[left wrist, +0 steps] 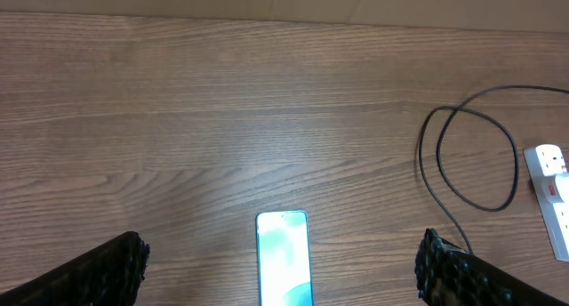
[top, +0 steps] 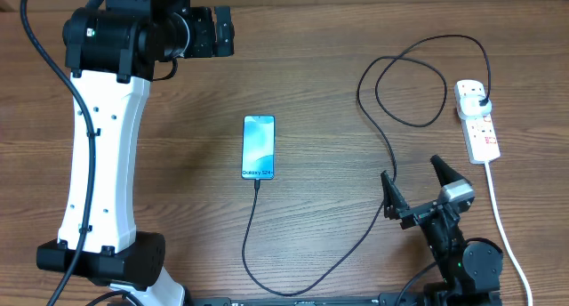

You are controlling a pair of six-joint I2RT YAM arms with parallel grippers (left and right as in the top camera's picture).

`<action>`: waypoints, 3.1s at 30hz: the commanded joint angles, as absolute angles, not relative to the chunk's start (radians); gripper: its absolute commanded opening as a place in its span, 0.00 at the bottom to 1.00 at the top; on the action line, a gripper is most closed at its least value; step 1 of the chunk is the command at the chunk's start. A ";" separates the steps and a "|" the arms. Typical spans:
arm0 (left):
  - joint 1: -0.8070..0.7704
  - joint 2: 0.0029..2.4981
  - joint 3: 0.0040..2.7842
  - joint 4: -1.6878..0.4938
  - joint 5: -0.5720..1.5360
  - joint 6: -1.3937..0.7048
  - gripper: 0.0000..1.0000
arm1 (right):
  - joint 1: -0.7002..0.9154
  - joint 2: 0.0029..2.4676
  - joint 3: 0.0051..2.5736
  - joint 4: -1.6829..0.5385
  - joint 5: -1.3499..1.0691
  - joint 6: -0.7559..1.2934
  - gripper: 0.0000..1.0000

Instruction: Plug charger to phone and switch on socket

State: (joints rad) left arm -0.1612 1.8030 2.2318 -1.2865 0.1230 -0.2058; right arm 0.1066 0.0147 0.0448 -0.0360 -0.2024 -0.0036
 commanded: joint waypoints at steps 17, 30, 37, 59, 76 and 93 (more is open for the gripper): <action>-0.158 1.811 2.234 -1.283 0.127 -0.199 1.00 | 0.111 0.003 0.008 -0.058 -0.252 0.029 1.00; -0.159 1.811 2.234 -1.283 0.127 -0.199 1.00 | 0.111 0.003 0.007 -0.058 -0.251 0.029 1.00; -0.159 1.678 2.108 -1.282 0.127 -0.199 1.00 | 0.111 0.003 0.008 -0.058 -0.251 0.029 1.00; -0.066 0.611 0.850 -0.616 0.084 -0.140 1.00 | 0.111 0.003 0.008 -0.058 -0.252 0.029 1.00; 0.008 0.141 0.249 -0.113 0.150 0.075 1.00 | 0.111 0.003 0.008 -0.058 -0.252 0.029 1.00; 0.008 0.003 0.005 -0.070 0.121 0.110 1.00 | 0.111 0.003 0.008 -0.058 -0.252 0.029 1.00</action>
State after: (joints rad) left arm 0.0010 0.0151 0.0143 -0.0525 0.1371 0.0860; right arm 0.1062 0.0128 0.0185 -0.0639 -0.2546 0.0261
